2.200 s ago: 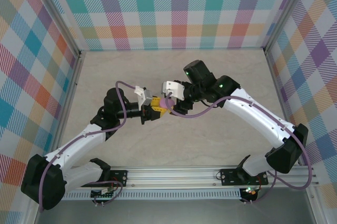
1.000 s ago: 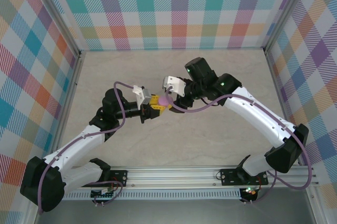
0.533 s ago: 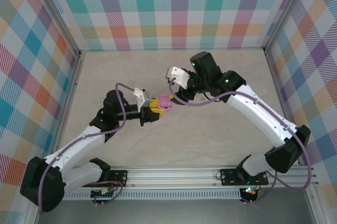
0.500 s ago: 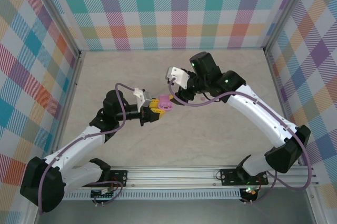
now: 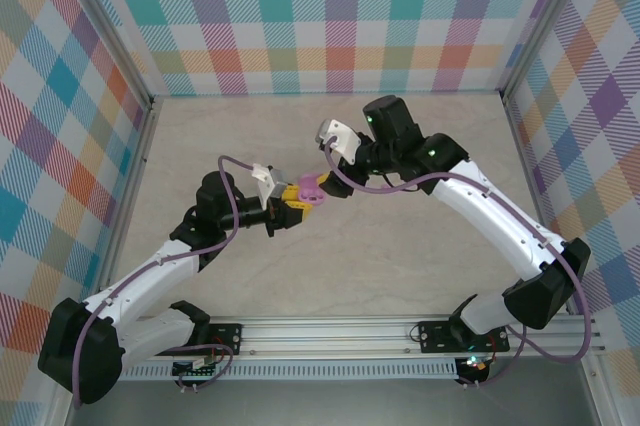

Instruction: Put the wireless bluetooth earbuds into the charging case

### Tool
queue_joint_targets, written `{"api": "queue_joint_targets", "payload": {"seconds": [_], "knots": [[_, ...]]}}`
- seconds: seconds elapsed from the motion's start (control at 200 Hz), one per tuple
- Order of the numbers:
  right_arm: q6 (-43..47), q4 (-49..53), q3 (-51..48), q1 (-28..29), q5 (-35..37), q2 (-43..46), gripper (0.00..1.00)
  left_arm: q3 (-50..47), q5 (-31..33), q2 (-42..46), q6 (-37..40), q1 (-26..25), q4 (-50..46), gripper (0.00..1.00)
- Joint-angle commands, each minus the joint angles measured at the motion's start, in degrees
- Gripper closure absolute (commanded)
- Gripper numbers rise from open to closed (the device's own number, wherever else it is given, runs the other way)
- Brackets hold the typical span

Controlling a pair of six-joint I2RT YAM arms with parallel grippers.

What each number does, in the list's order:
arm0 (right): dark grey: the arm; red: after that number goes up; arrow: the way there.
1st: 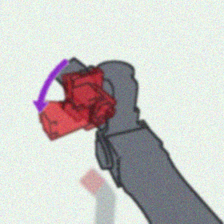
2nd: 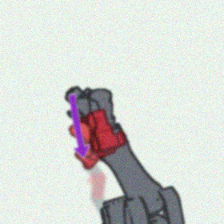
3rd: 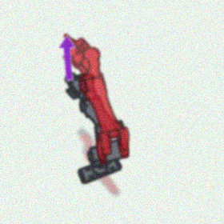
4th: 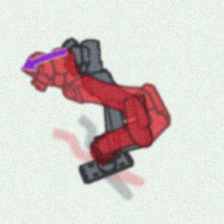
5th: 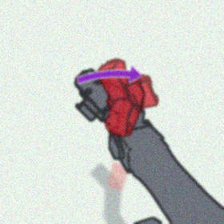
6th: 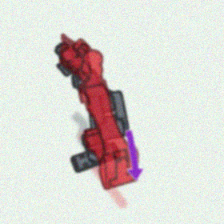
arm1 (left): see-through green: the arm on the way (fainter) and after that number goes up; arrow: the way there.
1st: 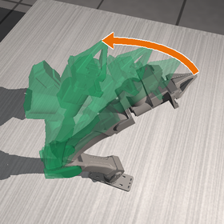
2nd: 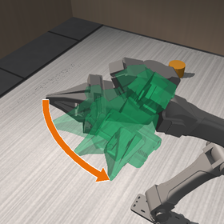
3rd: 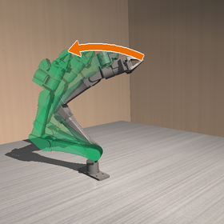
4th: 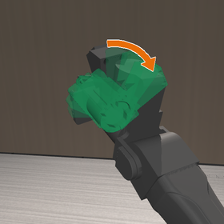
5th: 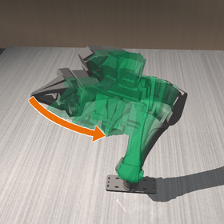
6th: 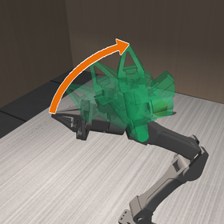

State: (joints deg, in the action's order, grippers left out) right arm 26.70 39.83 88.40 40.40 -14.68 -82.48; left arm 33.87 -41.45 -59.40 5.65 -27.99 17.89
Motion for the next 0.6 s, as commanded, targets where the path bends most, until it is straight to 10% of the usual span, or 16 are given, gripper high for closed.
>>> {"api": "queue_joint_targets", "payload": {"seconds": [0.0, 0.595], "knots": [[-4.28, -1.43, 0.02, -0.93, -2.36, 2.05, 0.24, -0.82, 2.96, 0.4, -1.58, 0.39, -0.64, 0.77], [-17.77, 3.31, -1.36, -13.83, 2.0, -5.03, 0.28, -1.01, 5.27, 1.2, -1.65, 1.03, -2.33, 0.77]]}}
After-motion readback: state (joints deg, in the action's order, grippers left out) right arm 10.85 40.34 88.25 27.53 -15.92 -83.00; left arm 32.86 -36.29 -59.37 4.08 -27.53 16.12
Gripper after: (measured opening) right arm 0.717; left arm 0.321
